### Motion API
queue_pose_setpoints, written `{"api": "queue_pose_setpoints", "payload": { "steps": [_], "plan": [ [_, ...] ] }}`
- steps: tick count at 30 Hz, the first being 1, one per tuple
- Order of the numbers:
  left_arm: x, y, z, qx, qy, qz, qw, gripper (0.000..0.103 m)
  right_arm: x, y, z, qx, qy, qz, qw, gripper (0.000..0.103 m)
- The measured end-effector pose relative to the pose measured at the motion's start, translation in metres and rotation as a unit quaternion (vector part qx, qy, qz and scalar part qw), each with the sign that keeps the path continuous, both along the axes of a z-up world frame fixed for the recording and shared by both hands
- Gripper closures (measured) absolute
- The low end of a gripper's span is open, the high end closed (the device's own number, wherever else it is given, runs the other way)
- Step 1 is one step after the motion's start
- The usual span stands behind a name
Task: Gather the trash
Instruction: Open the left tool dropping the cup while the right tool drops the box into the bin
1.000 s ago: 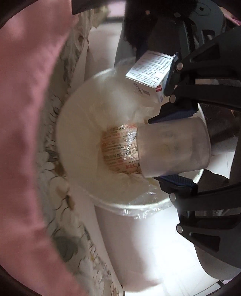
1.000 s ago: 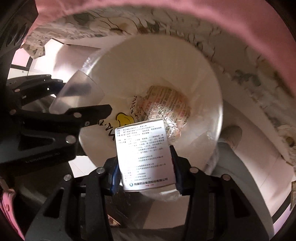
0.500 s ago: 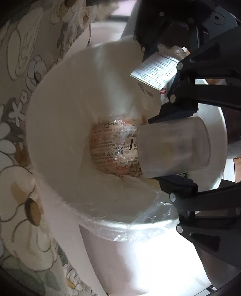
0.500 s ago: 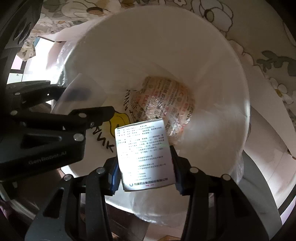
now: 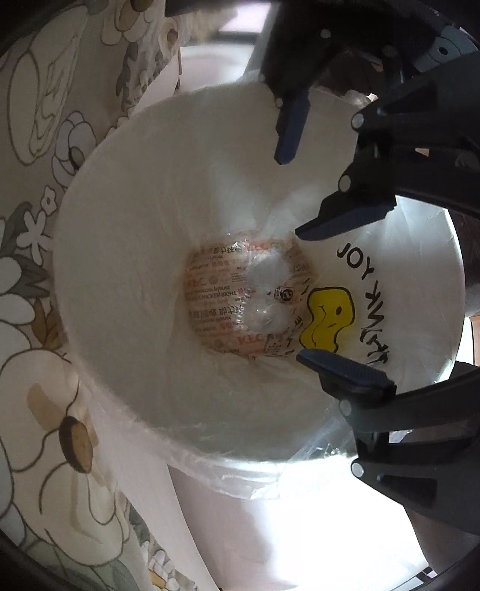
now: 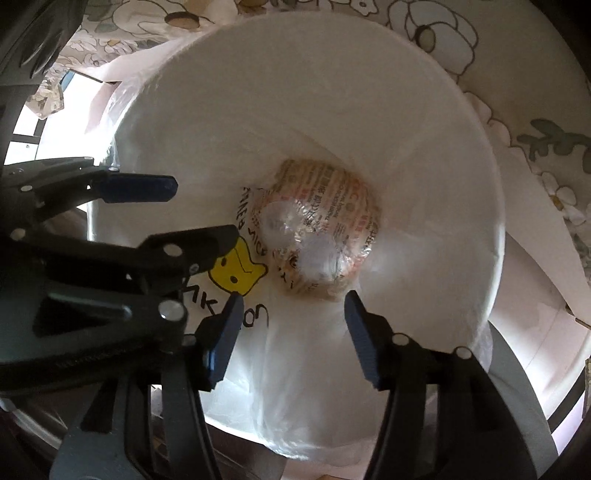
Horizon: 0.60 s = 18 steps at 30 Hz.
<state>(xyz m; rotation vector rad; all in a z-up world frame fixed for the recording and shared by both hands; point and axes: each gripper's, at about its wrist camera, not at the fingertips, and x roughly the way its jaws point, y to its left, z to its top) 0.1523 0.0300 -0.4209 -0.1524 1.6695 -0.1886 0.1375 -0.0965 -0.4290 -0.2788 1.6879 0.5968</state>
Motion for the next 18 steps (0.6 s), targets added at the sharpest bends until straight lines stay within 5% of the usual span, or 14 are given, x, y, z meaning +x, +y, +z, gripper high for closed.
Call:
{"api": "queue_pose_setpoints", "payload": {
  "steps": [10,18],
  "plan": [
    [-0.011,0.003,0.022,0.001,-0.021,-0.005,0.9998,0.040,-0.010,-0.003,0.024,0.006,-0.010,0.001,1.000,0.045],
    [-0.031,0.001,0.092,0.010,-0.086,-0.037,0.9956,0.040,-0.029,-0.015,0.079,0.008,-0.062,0.031,0.998,0.045]
  ]
}}
